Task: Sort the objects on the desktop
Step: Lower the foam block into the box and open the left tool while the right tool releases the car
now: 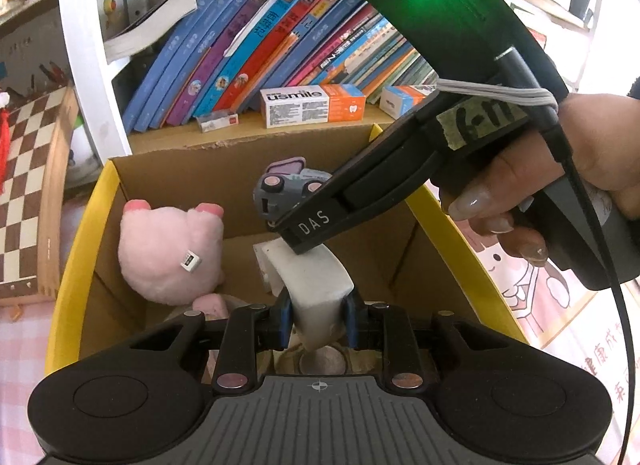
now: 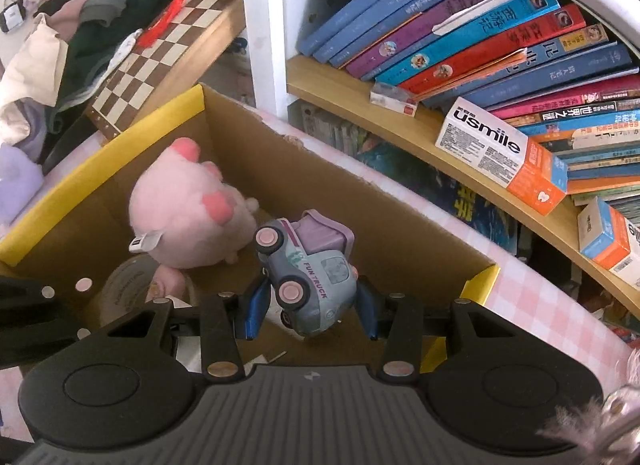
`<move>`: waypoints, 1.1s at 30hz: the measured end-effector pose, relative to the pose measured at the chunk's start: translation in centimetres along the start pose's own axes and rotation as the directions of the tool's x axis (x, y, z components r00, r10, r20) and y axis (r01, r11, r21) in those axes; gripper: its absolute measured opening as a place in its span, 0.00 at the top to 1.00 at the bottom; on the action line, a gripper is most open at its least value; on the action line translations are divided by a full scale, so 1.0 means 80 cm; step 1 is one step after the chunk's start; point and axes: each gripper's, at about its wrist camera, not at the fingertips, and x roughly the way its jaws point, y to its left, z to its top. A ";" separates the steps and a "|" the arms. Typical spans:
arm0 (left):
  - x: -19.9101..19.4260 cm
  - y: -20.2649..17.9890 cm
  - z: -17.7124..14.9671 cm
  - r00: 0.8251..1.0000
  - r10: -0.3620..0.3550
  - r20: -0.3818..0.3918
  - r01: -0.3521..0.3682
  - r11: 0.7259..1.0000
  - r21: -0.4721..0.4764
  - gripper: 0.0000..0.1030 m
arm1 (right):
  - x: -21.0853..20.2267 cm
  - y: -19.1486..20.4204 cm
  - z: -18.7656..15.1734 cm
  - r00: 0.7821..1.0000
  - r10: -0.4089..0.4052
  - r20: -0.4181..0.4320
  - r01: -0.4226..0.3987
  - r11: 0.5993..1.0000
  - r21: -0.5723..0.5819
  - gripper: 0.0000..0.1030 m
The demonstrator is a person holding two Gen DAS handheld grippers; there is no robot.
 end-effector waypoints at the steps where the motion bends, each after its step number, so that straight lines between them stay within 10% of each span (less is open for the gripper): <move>1: 0.001 0.001 0.000 1.000 0.001 -0.001 -0.001 1.000 0.000 0.74 | 0.001 0.000 0.001 1.000 -0.002 -0.001 0.002 1.000 -0.002 0.58; 8: 0.004 0.007 0.001 1.000 0.005 -0.007 -0.005 1.000 -0.014 0.66 | 0.012 0.003 0.003 1.000 -0.014 -0.014 0.014 1.000 -0.008 0.58; 15: 0.002 0.014 -0.002 0.998 0.067 -0.012 -0.067 0.998 -0.019 0.31 | 0.008 0.003 0.001 1.000 0.014 0.009 -0.014 1.000 0.027 0.48; 33: -0.070 0.000 0.000 0.985 0.102 0.142 -0.105 0.994 0.016 0.19 | -0.111 0.009 -0.021 0.972 -0.029 0.235 -0.004 0.990 0.139 0.31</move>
